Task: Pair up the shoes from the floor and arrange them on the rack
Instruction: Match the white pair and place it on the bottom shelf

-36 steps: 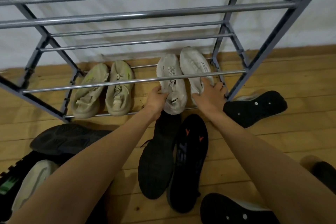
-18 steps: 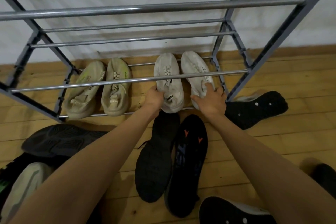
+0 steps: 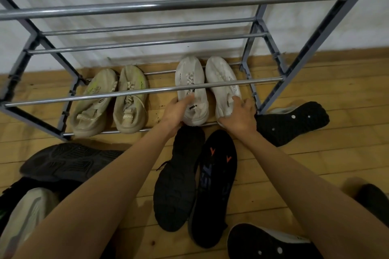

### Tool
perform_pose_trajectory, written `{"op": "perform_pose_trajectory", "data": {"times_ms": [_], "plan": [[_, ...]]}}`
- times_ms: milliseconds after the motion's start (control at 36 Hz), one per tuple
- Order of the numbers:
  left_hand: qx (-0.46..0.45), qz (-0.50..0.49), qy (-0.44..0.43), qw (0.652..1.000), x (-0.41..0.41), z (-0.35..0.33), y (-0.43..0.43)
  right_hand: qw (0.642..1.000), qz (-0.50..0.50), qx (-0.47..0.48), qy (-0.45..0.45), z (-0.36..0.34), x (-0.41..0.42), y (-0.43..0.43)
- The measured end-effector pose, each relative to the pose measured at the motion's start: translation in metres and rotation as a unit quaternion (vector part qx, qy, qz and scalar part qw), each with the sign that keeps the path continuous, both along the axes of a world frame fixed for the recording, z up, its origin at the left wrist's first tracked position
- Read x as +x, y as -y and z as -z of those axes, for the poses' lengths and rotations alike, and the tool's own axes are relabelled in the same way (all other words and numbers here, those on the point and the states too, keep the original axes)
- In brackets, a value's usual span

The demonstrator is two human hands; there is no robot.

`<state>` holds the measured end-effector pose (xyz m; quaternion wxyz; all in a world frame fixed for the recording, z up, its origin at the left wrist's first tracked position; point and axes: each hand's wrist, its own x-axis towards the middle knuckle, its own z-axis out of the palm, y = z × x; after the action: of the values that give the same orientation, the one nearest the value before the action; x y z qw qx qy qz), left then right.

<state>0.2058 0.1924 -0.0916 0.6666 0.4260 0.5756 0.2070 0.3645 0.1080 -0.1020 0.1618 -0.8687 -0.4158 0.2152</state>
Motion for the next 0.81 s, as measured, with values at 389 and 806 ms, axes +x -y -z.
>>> {"op": "perform_pose_trajectory", "data": {"times_ms": [389,806], "plan": [[0.056,0.051,0.003,0.997,-0.008,0.007,0.000,0.988,-0.104,-0.015,0.111,-0.007,-0.017,0.000],[0.135,0.079,-0.133,0.979,-0.014,0.010,0.023,0.977,-0.205,0.051,0.028,-0.009,-0.044,0.019]]}}
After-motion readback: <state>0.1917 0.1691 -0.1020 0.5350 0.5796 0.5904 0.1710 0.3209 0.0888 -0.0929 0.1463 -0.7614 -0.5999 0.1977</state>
